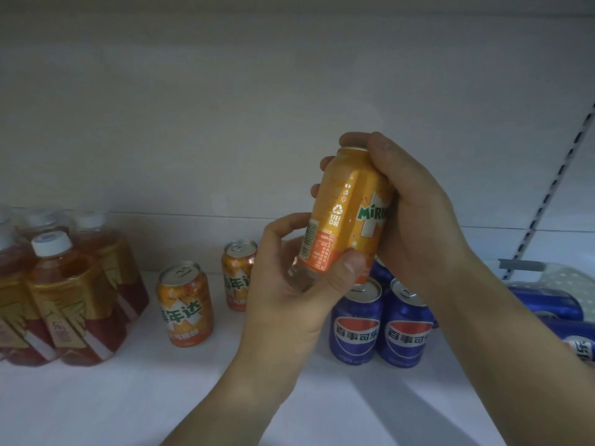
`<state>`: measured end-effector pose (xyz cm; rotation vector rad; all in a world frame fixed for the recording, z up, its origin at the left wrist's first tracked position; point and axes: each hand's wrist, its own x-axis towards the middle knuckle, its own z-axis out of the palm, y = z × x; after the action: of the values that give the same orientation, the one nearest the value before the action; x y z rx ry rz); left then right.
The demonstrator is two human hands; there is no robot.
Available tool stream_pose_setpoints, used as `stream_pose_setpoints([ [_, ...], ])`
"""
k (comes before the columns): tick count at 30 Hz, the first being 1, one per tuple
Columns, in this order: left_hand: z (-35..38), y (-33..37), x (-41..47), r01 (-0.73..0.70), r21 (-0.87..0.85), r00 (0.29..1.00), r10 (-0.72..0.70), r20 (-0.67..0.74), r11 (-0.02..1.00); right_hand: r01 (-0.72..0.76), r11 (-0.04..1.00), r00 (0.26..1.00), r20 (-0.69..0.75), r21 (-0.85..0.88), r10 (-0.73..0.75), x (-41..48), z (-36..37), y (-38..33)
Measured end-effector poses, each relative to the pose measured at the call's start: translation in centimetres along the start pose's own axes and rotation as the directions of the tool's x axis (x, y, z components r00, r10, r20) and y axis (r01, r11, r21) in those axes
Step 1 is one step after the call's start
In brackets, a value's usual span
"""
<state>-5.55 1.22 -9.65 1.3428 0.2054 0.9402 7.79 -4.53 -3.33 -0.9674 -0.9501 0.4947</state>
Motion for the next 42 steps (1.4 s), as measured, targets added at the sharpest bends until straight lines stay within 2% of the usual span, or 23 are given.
stream_pose_setpoints([
  [5, -0.3, 0.0, -0.2, 0.096, -0.209, 0.993, -0.078, 0.091, 0.973, -0.028, 0.999, 1.000, 0.012, 0.030, 0.028, 0.1, -0.1, -0.1],
  [9, 0.1, 0.0, -0.1, 0.004, -0.042, 0.998, -0.002, 0.067, 0.999, -0.005, 1.000, 1.000, -0.007, 0.000, 0.005, 0.2, -0.1, 0.0],
  [12, -0.1, -0.3, 0.1, 0.006, -0.049, 1.000, -0.005, 0.030, 0.999, -0.016, 1.000, 1.000, 0.008, -0.010, 0.016, 0.3, 0.0, 0.1],
  [15, -0.4, -0.3, 0.1, 0.029, -0.090, 0.998, -0.024, 0.053, 0.996, -0.034, 0.999, 0.999, 0.022, 0.012, 0.033, 0.3, -0.2, -0.1],
  [18, -0.2, 0.0, 0.1, 0.005, 0.042, 0.997, -0.008, 0.074, 0.999, -0.014, 1.000, 1.000, 0.011, 0.014, 0.014, 0.3, -0.4, 0.1],
  [21, -0.1, 0.0, 0.0, -0.053, 0.148, 0.999, 0.052, 0.013, 0.988, -0.008, 1.000, 1.000, -0.004, -0.014, 0.008, 0.2, -0.2, 0.4],
  [26, -0.1, 0.0, -0.1, -0.007, 0.022, 0.998, 0.006, 0.059, 1.000, -0.039, 0.999, 0.998, 0.056, 0.001, 0.039, 0.1, -0.1, 0.1],
  [32, -0.1, 0.1, -0.2, -0.006, -0.056, 0.997, 0.010, 0.074, 0.998, -0.012, 1.000, 0.999, 0.042, -0.017, 0.013, -0.2, 0.3, 0.2],
  [35, -0.6, 0.2, -0.3, 0.064, -0.164, 0.992, -0.045, 0.114, 0.984, -0.032, 0.999, 0.995, 0.089, -0.001, 0.032, -0.3, 0.3, -0.2],
  [37, -0.8, 0.4, -0.2, 0.087, -0.138, 0.989, -0.069, 0.130, 0.987, 0.008, 1.000, 0.997, 0.078, -0.017, -0.006, -0.3, 0.3, -0.4],
  [39, -0.8, 0.4, 0.0, 0.060, -0.031, 0.995, -0.057, 0.085, 0.998, 0.035, 0.998, 0.998, 0.050, -0.048, -0.032, -0.4, 0.4, -0.5],
  [42, -1.0, 0.3, 0.2, 0.019, -0.024, 0.999, -0.018, 0.031, 1.000, -0.022, 0.998, 0.998, 0.053, -0.052, 0.025, -0.4, 0.4, -0.6],
])
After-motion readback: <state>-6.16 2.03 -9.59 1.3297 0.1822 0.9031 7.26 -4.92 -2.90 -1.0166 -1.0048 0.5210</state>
